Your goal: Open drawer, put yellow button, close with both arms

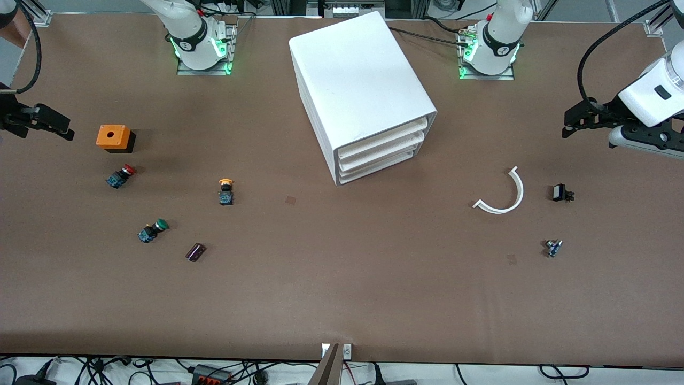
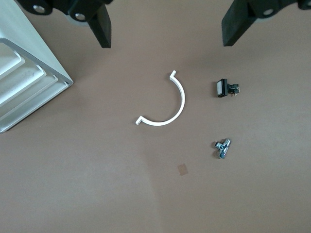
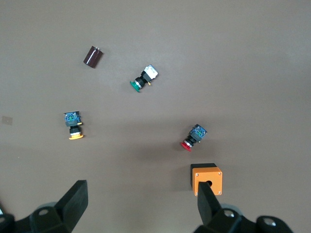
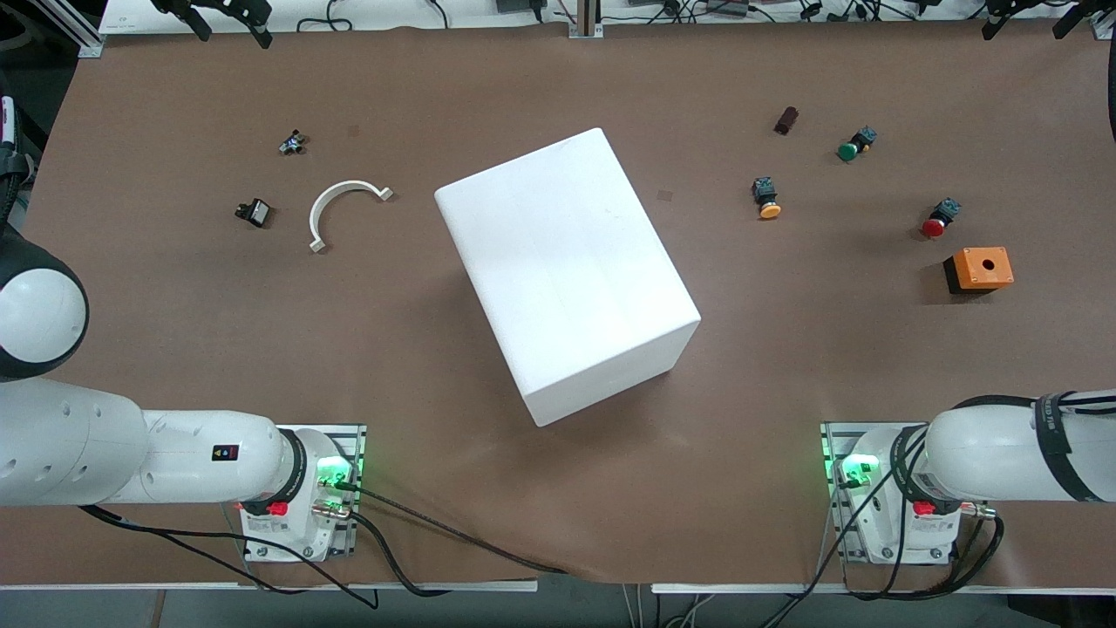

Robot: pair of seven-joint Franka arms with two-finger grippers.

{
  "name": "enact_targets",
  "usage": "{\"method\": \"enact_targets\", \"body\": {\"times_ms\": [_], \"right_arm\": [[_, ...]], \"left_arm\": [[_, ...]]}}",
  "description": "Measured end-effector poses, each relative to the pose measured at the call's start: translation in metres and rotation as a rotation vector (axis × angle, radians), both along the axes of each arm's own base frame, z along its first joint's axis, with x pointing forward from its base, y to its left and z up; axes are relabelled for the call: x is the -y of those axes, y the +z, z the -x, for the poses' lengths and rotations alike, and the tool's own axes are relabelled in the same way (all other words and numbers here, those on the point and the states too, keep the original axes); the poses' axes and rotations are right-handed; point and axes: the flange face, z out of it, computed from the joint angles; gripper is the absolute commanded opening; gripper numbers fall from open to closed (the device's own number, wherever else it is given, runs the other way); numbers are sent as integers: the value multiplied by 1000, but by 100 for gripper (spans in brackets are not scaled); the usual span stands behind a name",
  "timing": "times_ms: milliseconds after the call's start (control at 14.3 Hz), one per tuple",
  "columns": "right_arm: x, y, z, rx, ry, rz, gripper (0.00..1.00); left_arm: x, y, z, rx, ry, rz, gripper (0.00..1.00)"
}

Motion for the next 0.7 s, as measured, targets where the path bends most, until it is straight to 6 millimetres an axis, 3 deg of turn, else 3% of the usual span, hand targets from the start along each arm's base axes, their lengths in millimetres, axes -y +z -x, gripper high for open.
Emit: {"method": "enact_targets", "body": {"times_ms": [698], "right_arm": [[-55,-15,-11,-18,95,-5,100]], "left_arm": [[1,1,0,2,-2,0,100]]}}
